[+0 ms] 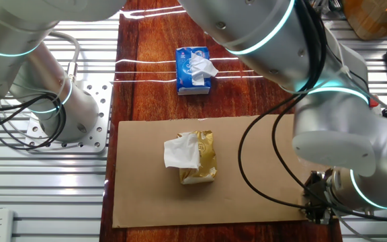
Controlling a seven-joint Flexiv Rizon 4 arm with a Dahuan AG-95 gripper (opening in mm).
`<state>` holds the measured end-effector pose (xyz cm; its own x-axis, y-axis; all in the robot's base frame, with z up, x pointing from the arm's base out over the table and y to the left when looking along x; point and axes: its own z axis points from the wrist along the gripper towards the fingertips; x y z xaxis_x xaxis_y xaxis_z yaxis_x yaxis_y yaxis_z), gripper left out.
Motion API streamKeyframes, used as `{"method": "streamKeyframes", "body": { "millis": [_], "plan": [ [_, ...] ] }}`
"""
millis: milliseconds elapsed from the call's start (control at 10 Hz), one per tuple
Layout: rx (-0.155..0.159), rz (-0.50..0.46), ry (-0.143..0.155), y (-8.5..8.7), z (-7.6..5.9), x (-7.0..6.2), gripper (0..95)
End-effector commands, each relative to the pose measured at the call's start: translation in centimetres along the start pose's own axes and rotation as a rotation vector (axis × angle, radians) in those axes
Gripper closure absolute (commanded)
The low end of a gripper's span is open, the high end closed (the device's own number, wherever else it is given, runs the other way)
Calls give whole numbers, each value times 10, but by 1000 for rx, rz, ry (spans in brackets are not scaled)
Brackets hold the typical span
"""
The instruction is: Hold a small block with the gripper and sweep it from left to right on the table
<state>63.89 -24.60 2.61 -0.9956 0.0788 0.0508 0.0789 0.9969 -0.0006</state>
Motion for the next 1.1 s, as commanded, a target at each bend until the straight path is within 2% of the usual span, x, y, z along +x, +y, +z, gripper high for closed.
{"method": "streamKeyframes", "body": {
  "millis": [100,300,500,800,1100],
  "plan": [
    [5,-3,-4,0,1,2,760],
    [-3,3,-4,0,0,2,760],
    [4,6,-6,0,0,2,760],
    [3,10,19,0,-1,3,760],
    [3,9,17,1,-2,3,760]
  ]
}}
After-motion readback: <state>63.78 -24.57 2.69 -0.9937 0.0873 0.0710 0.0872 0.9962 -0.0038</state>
